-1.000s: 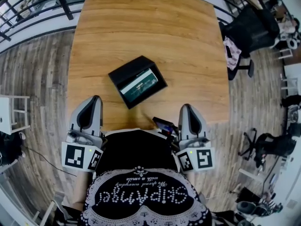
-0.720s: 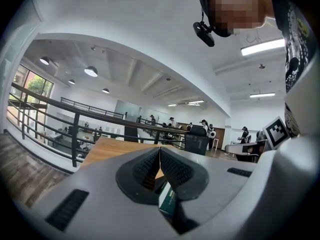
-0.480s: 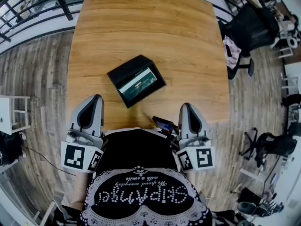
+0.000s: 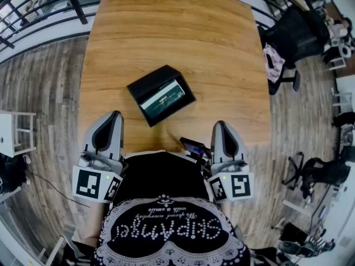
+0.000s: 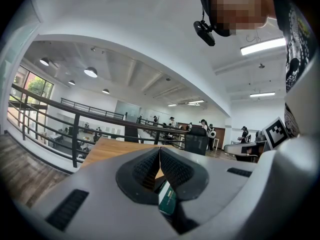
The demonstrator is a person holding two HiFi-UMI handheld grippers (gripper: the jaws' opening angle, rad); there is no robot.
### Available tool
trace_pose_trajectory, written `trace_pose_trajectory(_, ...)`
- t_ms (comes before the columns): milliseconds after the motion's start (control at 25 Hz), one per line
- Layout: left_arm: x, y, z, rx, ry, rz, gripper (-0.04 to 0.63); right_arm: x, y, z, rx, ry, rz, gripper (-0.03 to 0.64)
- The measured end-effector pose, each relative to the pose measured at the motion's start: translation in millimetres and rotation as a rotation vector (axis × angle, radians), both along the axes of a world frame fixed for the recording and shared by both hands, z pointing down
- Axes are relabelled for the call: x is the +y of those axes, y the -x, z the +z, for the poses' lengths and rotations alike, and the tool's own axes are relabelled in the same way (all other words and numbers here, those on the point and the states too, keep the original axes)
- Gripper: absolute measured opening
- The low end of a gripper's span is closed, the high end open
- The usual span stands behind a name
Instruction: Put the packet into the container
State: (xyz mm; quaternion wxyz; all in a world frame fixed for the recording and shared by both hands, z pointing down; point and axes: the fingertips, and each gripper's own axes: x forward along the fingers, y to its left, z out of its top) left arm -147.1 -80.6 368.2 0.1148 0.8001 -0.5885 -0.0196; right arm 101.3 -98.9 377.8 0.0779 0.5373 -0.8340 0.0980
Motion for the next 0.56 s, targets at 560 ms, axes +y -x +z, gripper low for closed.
trace_pose_trajectory(560, -2.4, -0.3, -2.5, 0.009, -0.015, -0.005, 0.029, 1.7, -3.6, -2.4, 0.009, -0.006, 0.009, 0.034)
